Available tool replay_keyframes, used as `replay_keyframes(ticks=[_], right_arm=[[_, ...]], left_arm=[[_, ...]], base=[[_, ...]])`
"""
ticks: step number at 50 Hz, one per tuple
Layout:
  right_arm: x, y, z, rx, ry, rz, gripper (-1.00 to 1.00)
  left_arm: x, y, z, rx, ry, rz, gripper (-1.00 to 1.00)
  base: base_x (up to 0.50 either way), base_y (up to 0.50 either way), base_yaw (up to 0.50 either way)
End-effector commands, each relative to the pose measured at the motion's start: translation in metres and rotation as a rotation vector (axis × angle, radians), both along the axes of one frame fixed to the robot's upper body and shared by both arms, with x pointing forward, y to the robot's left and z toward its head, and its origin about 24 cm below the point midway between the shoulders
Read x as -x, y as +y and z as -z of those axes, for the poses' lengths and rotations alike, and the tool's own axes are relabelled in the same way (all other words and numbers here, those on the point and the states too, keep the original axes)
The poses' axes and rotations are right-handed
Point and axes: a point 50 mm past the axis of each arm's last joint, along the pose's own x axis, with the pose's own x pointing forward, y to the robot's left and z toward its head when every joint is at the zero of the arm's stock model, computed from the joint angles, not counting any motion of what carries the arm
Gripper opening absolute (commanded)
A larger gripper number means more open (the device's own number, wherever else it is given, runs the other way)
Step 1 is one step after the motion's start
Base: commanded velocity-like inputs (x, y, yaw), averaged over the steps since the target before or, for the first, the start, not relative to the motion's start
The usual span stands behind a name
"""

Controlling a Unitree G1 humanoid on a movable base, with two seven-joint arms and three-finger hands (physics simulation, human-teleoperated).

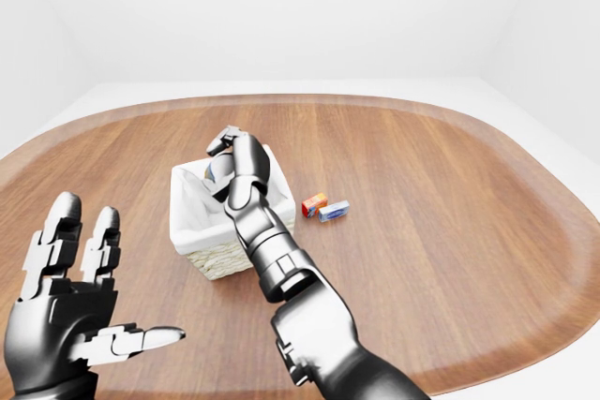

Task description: Pick up the alphabet soup and put it in the basket.

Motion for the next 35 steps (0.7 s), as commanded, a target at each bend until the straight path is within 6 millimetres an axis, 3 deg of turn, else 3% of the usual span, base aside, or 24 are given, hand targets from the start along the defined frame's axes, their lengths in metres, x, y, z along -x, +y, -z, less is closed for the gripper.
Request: replay_keyframes(ticks=[1, 29, 30, 33, 35], right_arm=[[0.000, 0.004, 0.011, 0.079, 0.034, 0.010, -1.00], [0.008, 0.013, 0.017, 0.132, 0.020, -0.020, -1.00], [0.008, 0.013, 0.018, 0.133, 0.025, -0.019, -0.66], [0.009, 0.014, 0.017, 0.136, 0.016, -0.023, 1.00], [0.010, 0.015, 0.016, 0.135, 0.011, -0.026, 1.00]], left_arm=[[0.001, 0.001, -0.002, 0.003, -0.010, 0.000, 1.00], [0.003, 0.003, -0.004, 0.007, -0.020, -0.002, 1.00], [0.004, 0.002, -0.004, 0.007, -0.018, 0.000, 1.00], [0.004, 0.003, -0.004, 0.008, -0.018, 0.000, 1.00], [0.004, 0.003, -0.004, 0.008, -0.017, 0.000, 1.00]], base=[[0.00, 0.00, 0.00], [0.00, 0.00, 0.00], [0.00, 0.00, 0.00], [0.00, 0.00, 0.00], [0.00, 0.00, 0.00]])
